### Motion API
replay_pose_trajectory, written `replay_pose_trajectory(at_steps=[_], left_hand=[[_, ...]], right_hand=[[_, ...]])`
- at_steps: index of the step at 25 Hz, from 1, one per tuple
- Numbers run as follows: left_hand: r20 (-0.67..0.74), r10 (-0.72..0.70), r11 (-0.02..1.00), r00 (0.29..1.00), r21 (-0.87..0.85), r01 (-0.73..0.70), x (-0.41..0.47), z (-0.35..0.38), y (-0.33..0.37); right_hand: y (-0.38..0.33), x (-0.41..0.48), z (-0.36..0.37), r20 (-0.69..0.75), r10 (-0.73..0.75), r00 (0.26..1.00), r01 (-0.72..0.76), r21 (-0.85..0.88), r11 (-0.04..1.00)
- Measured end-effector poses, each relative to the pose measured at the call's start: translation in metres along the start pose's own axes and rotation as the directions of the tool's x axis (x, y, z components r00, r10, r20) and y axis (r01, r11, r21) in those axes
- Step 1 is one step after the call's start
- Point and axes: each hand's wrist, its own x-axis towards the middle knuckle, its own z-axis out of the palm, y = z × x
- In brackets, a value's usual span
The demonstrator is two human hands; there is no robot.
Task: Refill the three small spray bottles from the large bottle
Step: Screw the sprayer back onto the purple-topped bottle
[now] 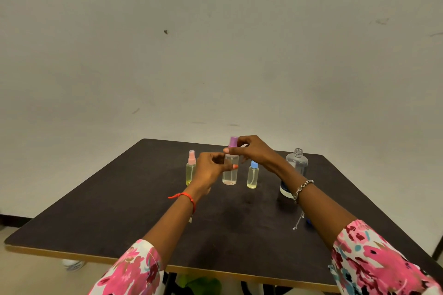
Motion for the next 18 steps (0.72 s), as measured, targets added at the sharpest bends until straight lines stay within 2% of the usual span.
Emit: replay_pose_trajectory(at_steps=[2,7,12,18], left_hand=[[0.0,-0.002,1.0,1.0,-0.001,0.002,0.001,-0.002,0.0],[0.016,-0.003,1.0,1.0,0.01,0.003,0.0,-0.002,-0.001],[0.019,-0.004,1.0,1.0,-0.002,0.004,0.001,-0.003,-0.002],[0.022,0.014,1.0,1.0,-0.001,-0.014,0.002,0.0,-0.005]], right_hand=[[0.001,0.0,-0.004,0.03,-0.023,0.999,0.021,0.068,0.997],[0.004,0.003,0.006,-0.116,0.057,0.992,-0.06,-0.02,0.998],[0.005,0.002,0.002,-0.023,0.011,1.0,-0.01,0.054,0.999],[0.006,0.001,0.011,-0.173,0.017,0.985,-0.008,0.051,0.999]])
